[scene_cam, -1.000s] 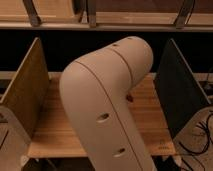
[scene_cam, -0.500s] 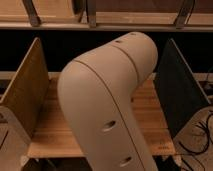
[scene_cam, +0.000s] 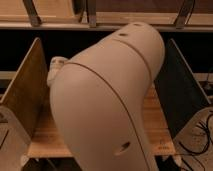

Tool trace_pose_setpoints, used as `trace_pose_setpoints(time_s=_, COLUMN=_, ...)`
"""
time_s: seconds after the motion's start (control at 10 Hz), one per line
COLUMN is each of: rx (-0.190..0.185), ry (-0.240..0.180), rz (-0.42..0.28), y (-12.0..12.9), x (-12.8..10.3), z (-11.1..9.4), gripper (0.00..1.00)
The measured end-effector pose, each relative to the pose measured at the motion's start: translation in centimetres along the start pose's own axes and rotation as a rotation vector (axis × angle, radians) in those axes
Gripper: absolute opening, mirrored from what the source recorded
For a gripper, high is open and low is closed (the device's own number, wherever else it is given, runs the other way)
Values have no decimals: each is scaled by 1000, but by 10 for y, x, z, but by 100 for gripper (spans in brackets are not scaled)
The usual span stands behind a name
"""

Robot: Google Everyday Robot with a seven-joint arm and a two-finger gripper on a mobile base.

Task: Place the ceramic cup in the ceramic bowl

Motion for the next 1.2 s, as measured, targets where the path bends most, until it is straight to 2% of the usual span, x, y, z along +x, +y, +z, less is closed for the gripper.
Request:
trace_pose_setpoints(time_s=0.2, rx=6, ry=52, rz=-12, y=-7, x=10, z=-14, gripper=0)
trace_pose_setpoints(time_s=0.3, rx=11, ry=99, rz=-11, y=-11, x=29, z=-19, gripper=0)
trace_pose_setpoints(time_s=0.4, rx=14, ry=153, rz=4, y=-11, x=57, z=-24, gripper=0)
trace_pose_setpoints(time_s=0.5, rx=10, ry=174, rz=9, y=-9, x=68, z=-26, gripper=0)
trace_pose_setpoints(time_s=0.8, rx=18, ry=167, rz=6, y=-12, x=64, z=-26, gripper=0)
trace_pose_setpoints(time_s=1.0, rx=8, ry=170, rz=2, y=-11, x=64, z=-22, gripper=0)
trace_pose_setpoints(time_s=1.2, rx=-48, ry=201, rz=9, y=1, x=81, z=-3, gripper=0)
